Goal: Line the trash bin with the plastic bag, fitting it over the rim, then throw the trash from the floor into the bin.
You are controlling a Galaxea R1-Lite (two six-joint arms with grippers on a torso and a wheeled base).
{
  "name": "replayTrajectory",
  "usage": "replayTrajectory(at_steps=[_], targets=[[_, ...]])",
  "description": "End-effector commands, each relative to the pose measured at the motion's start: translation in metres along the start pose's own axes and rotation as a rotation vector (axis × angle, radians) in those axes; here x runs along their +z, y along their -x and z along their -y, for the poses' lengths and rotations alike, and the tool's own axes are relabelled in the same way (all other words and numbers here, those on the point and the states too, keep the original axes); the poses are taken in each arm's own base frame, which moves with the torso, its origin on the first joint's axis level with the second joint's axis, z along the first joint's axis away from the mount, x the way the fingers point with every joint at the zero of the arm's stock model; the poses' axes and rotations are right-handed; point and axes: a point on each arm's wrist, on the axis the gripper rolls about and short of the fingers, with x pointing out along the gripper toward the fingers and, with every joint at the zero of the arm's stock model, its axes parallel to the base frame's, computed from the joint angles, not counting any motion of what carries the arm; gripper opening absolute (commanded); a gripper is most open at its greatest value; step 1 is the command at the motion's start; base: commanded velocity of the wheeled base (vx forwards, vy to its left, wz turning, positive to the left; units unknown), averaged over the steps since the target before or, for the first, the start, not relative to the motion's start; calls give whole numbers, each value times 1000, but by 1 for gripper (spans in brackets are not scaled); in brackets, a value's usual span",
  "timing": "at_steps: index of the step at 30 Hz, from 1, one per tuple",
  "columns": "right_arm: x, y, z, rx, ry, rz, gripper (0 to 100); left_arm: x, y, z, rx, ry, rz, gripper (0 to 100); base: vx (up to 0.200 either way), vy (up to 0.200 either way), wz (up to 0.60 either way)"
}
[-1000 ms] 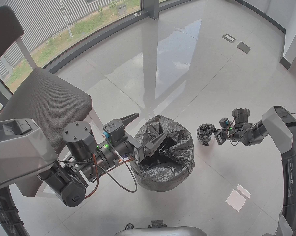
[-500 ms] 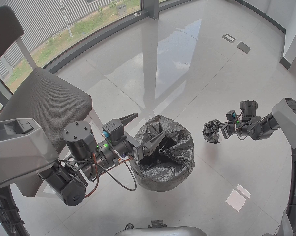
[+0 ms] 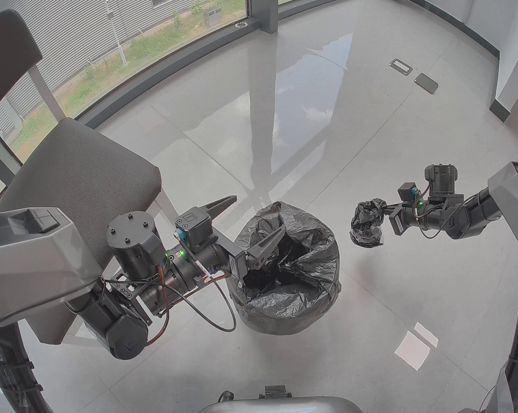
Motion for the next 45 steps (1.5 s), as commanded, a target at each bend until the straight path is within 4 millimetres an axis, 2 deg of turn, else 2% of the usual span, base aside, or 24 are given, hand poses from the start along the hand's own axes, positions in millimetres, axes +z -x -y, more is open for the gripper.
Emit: replayTrajectory(at_steps=[1, 10, 13, 19, 22, 23, 25, 30, 35, 40, 45], targets=[[24, 21, -6, -2, 25, 46, 0, -3, -1, -1, 3, 0, -4, 100, 0, 0, 0], [53, 55, -22, 11, 59, 108, 0, -4, 0, -2, 7, -1, 0, 100, 0, 0, 0], [65, 76, -30, 14, 75, 136, 0, -6, 1, -9, 26, -2, -7, 100, 0, 0, 0], [81, 106, -40, 13, 102, 184, 0, -13, 1, -17, 48, -3, -19, 100, 0, 0, 0], [86, 113, -44, 16, 111, 203, 0, -14, 1, -19, 57, -3, -21, 100, 0, 0, 0], [95, 124, -52, 25, 123, 231, 0, -14, 1, -21, 74, -4, -21, 100, 0, 0, 0], [101, 133, -58, 35, 135, 254, 0, -14, 1, -22, 78, -5, -22, 100, 0, 0, 0], [116, 149, -75, 65, 162, 309, 0, -12, 5, -26, 94, -9, -21, 100, 0, 0, 0], [126, 159, -90, 99, 180, 345, 0, -2, 10, -27, 99, -14, 1, 100, 0, 0, 0], [132, 166, -102, 131, 194, 371, 0, 4, 10, -27, 98, -19, 16, 100, 0, 0, 0], [131, 168, -123, 193, 211, 370, 0, 7, 11, -28, 102, -21, 26, 100, 0, 0, 0]])
